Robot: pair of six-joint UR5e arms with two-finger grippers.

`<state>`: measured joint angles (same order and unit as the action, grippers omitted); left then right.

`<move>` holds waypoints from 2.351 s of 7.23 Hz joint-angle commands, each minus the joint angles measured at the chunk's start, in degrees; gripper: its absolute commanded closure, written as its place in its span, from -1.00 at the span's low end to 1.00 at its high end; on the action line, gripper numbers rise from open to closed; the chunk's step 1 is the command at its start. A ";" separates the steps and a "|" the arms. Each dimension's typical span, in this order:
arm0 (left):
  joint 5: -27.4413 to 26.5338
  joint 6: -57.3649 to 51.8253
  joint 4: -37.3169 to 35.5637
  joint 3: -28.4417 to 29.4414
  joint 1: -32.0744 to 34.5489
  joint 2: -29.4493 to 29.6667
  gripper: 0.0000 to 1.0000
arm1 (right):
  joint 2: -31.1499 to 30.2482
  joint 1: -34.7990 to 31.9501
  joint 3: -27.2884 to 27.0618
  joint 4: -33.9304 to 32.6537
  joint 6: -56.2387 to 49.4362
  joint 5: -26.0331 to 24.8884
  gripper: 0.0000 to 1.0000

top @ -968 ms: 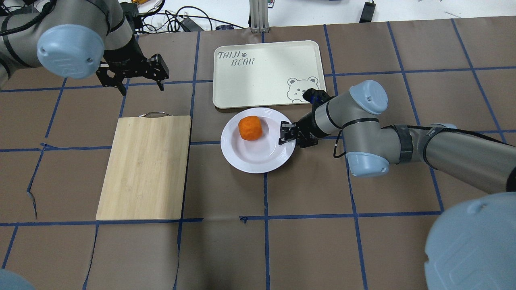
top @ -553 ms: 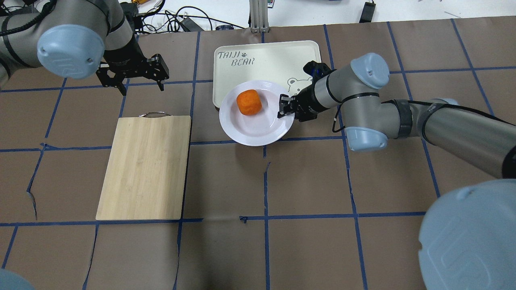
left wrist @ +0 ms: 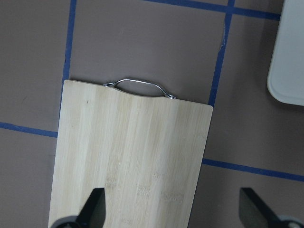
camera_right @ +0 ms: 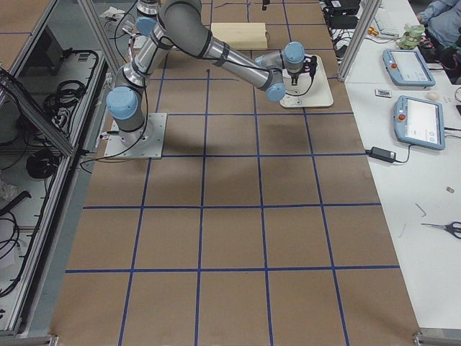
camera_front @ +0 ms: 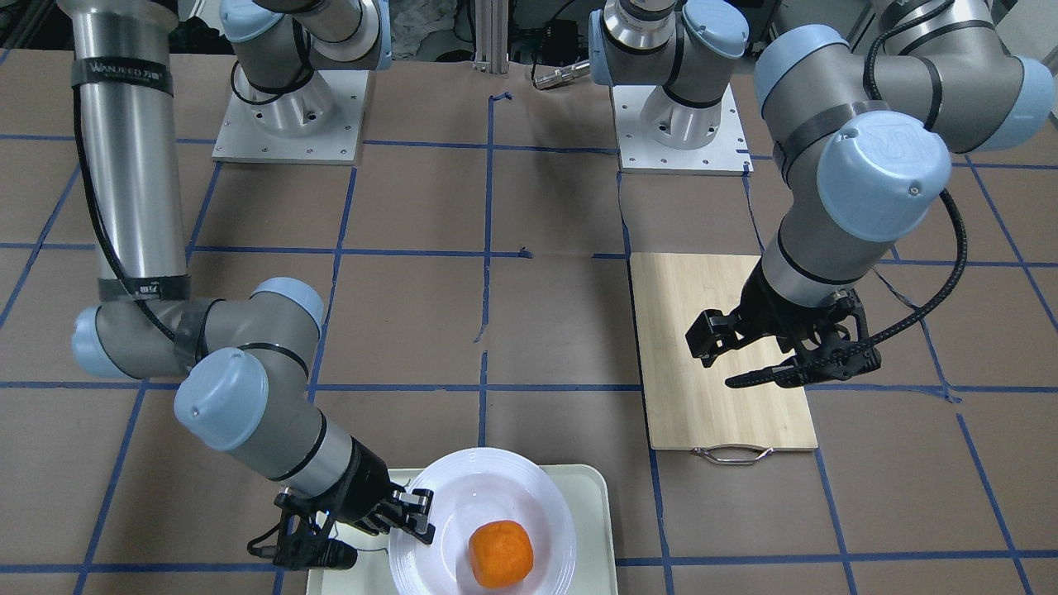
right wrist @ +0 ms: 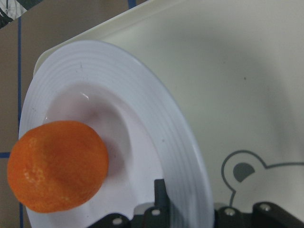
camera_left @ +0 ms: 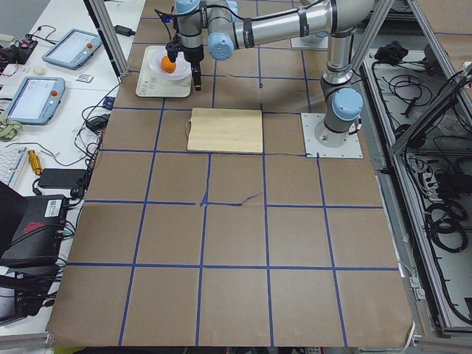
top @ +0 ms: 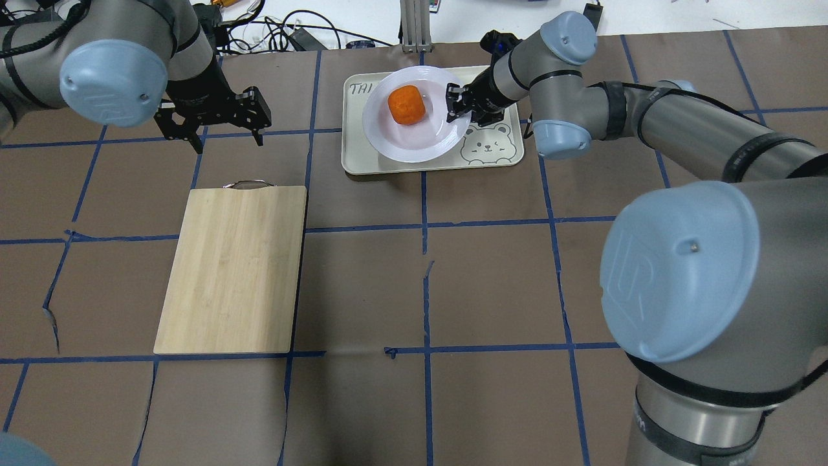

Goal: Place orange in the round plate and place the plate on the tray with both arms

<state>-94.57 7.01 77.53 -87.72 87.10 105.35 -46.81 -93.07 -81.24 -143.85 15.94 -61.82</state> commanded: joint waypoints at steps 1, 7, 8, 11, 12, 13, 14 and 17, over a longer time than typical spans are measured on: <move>0.00 0.02 -0.01 0.00 0.00 0.03 -1.00 | 3.74 0.09 3.28 0.59 0.05 -1.02 0.75; -0.36 0.46 0.07 0.26 0.17 -0.32 -1.00 | -1.76 0.44 5.47 3.11 -7.83 -17.29 -1.00; -0.18 0.90 0.25 0.18 0.17 -0.32 -1.00 | -5.79 0.35 6.26 11.58 -8.47 -20.94 -1.00; 0.26 0.81 1.30 0.88 0.35 -0.58 -1.00 | -20.46 -1.84 5.39 31.10 -10.49 -30.36 -1.00; 3.39 0.46 1.30 0.97 0.18 -0.93 -1.00 | -26.60 -2.46 4.69 39.01 -10.49 -31.42 -1.00; 3.86 0.03 1.30 0.97 0.17 -1.20 -1.00 | -30.67 -2.64 4.34 47.26 -10.58 -31.08 -1.00; 3.87 -0.06 1.30 0.88 0.17 -1.55 -1.00 | -33.40 -2.64 4.42 53.18 -10.67 -30.73 -1.00; 3.60 -0.24 1.30 0.35 0.26 -1.90 -1.00 | -34.75 -2.55 3.72 53.15 -14.27 -28.90 -1.00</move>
<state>-90.89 6.88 78.84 -87.27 87.35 103.53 -81.17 -95.52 -77.12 -90.77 2.57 -92.01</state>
